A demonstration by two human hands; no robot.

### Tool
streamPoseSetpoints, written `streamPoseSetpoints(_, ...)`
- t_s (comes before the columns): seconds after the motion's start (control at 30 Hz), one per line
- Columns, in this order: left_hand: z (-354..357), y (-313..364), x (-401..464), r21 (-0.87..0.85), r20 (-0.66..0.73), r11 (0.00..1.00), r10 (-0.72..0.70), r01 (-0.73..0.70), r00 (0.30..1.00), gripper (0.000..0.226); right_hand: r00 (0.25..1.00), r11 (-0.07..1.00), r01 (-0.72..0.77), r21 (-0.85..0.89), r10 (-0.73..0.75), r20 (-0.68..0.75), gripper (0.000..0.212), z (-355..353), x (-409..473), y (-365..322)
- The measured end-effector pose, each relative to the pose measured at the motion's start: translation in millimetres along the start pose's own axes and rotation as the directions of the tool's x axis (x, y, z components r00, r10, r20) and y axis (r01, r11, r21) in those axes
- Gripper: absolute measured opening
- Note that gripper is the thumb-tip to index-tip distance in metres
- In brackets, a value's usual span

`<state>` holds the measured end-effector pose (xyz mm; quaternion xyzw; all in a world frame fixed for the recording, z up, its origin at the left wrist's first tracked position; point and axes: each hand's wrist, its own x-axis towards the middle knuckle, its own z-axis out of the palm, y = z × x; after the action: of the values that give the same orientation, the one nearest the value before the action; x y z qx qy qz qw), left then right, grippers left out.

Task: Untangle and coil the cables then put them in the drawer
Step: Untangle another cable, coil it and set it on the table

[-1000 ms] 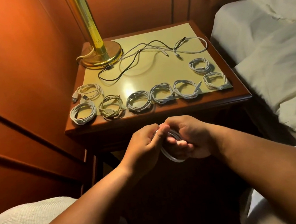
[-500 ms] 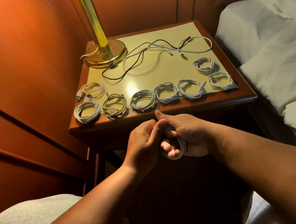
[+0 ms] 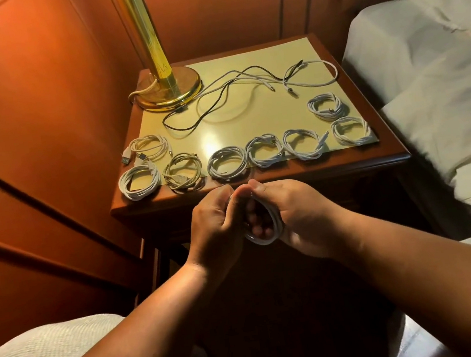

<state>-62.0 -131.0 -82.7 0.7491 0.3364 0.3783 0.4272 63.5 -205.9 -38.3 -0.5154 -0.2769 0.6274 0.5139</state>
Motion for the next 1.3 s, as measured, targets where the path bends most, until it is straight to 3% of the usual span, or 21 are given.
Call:
streamPoseSetpoints(0.13, -1, 3, 0, -0.028, -0.020, 0.999, 0.037, -0.037, 0.999, 0.068, 0.986, 0.968, 0.154, -0.200, -0.162, -0.027, 0.040, -7, -2, -5)
streamPoseSetpoints(0.23, -5, 5, 3, -0.101, -0.090, 0.995, -0.027, 0.018, 0.996, 0.046, 0.983, 0.955, 0.148, -0.258, -0.171, -0.068, 0.031, -11, -2, -6)
streamPoseSetpoints(0.4, 3, 5, 0, -0.211, -0.056, 0.963, -0.184, 0.168, 0.981, 0.038, 1.000, 0.978, -0.008, 0.208, 0.012, -0.016, 0.029, -1, -3, -4)
streamPoseSetpoints(0.5, 6, 0, 0, -0.181, 0.023, 0.962, -0.205, 0.206, 0.978, 0.047, 0.996, 0.964, 0.006, 0.266, 0.020, -0.092, 0.024, -3, 1, -1)
streamPoseSetpoints(0.57, 1, -1, 6, -0.072, 0.143, 0.981, -0.167, 0.179, 0.975, 0.048, 0.981, 0.997, 0.020, 0.070, -0.006, -0.192, 0.022, -12, 6, -5)
streamPoseSetpoints(0.6, -2, -1, 9, 0.008, 0.208, 0.986, -0.162, 0.164, 0.965, 0.045, 0.973, 0.993, 0.014, -0.114, -0.040, -0.228, 0.021, -18, 8, -8)
streamPoseSetpoints(0.67, -8, -2, 14, 0.219, 0.258, 0.968, -0.179, 0.123, 0.950, 0.029, 0.961, 0.840, -0.025, -0.542, -0.129, -0.245, 0.017, -28, 9, -12)
streamPoseSetpoints(0.73, -12, -3, 17, 0.346, 0.244, 0.935, -0.172, 0.080, 0.954, 0.015, 0.969, 0.674, -0.034, -0.738, -0.159, -0.191, 0.015, -32, 9, -10)
streamPoseSetpoints(0.8, -15, -3, 19, 0.318, 0.230, 0.944, -0.167, 0.089, 0.959, 0.013, 0.985, 0.718, -0.002, -0.696, -0.120, -0.127, 0.016, -32, 7, -6)
streamPoseSetpoints(0.9, -17, 2, 20, 0.110, 0.197, 0.976, -0.209, 0.190, 0.958, 0.025, 0.998, 0.933, 0.033, -0.358, -0.048, -0.031, 0.021, -31, 1, -8)
streamPoseSetpoints(1.0, -11, 8, 13, -0.048, 0.179, 0.970, -0.225, 0.237, 0.958, 0.035, 0.998, 0.996, 0.033, -0.082, -0.028, 0.056, 0.021, -33, -5, -10)
streamPoseSetpoints(1.13, -6, 17, 8, -0.234, 0.207, 0.888, -0.353, 0.396, 0.913, 0.033, 0.997, 0.997, 0.069, -0.016, -0.069, 0.039, 0.024, -32, -7, -3)
streamPoseSetpoints(1.3, 1, 23, 3, -0.287, 0.228, 0.824, -0.437, 0.489, 0.870, 0.043, 0.988, 0.988, 0.146, -0.051, -0.148, -0.038, 0.023, -34, -2, 6)
